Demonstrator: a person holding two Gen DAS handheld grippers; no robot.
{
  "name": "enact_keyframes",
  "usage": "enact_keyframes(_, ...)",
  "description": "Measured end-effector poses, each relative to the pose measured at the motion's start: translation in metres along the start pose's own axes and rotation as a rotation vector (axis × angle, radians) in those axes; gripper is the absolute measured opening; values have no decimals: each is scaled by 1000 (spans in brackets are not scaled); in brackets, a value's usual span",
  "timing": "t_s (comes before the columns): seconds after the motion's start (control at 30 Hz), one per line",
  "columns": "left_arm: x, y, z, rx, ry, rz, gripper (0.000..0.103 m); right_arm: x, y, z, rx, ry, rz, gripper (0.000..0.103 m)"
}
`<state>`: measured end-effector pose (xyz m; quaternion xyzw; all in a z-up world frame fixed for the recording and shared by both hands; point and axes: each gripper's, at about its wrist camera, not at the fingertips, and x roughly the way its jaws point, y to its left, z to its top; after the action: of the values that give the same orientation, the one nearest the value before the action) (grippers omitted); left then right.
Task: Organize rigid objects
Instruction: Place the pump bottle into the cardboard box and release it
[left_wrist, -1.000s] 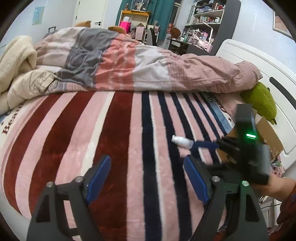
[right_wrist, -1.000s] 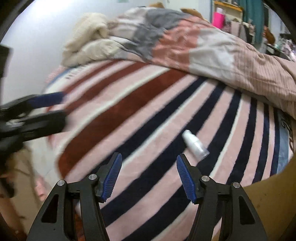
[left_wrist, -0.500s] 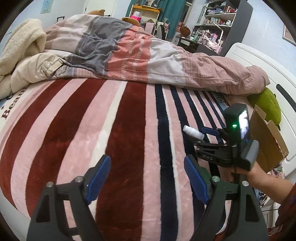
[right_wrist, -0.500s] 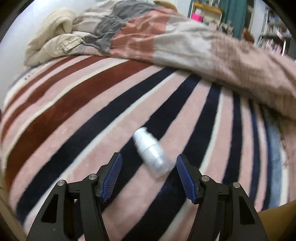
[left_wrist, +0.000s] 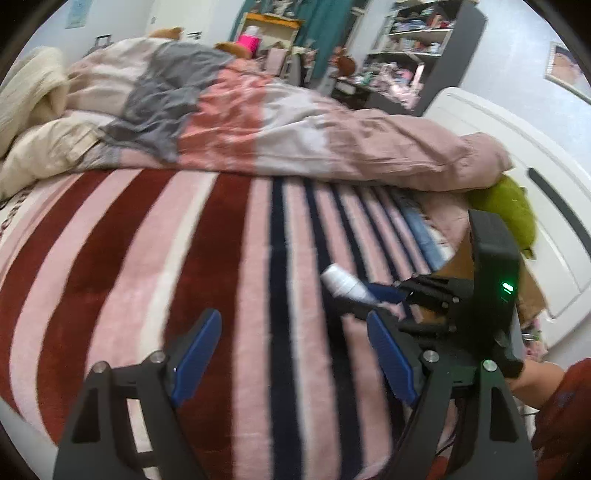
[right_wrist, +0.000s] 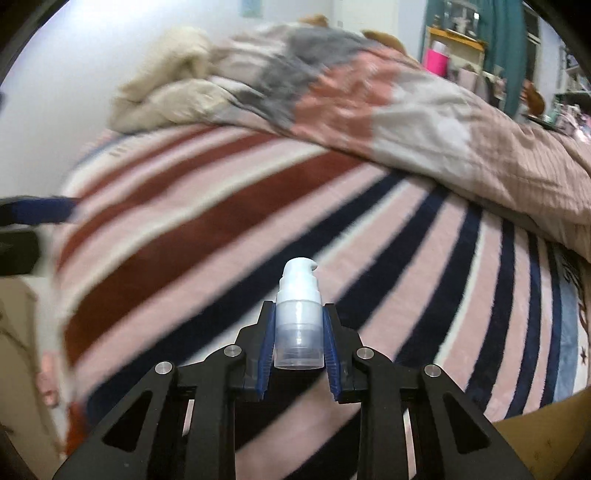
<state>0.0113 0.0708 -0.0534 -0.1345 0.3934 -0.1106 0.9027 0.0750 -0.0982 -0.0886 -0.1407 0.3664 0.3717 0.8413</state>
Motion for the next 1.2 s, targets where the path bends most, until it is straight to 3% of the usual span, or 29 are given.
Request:
enact_keyframes(0.13,-7,-34,11,26,-17,-107,78,-56,16,5,-45,-86,83,20)
enact_keyframes(0.27,-12,-75,25,81,-34,-206,62,-106,13,4,-76,-171,99,20)
enact_keyframes(0.43,-1,-133,44,179,-15,-269,44,-148,-11,-6,-62,-225,81,20)
enact_keyframes(0.53,14,-165,53,230,1,-284,40,-166,-34,-15,-29,-248,49,20)
enact_keyframes(0.73,52,-217,61,293,72,-343,39,-189,-85,-34,34,-236,-25,20)
enact_keyframes(1.03,94,-259,56,352,165,-333,39,-194,-134,-60,134,-123,-65,20)
enact_keyframes(1.1,96,-263,55,362,168,-318,44,-191,-138,-64,143,-94,-85,21)
enact_keyframes(1.17,95,-263,54,362,158,-307,61,-188,-140,-67,154,-71,-83,30)
enact_keyframes(1.2,93,-263,53,362,148,-299,64,-187,-142,-68,161,-63,-74,33)
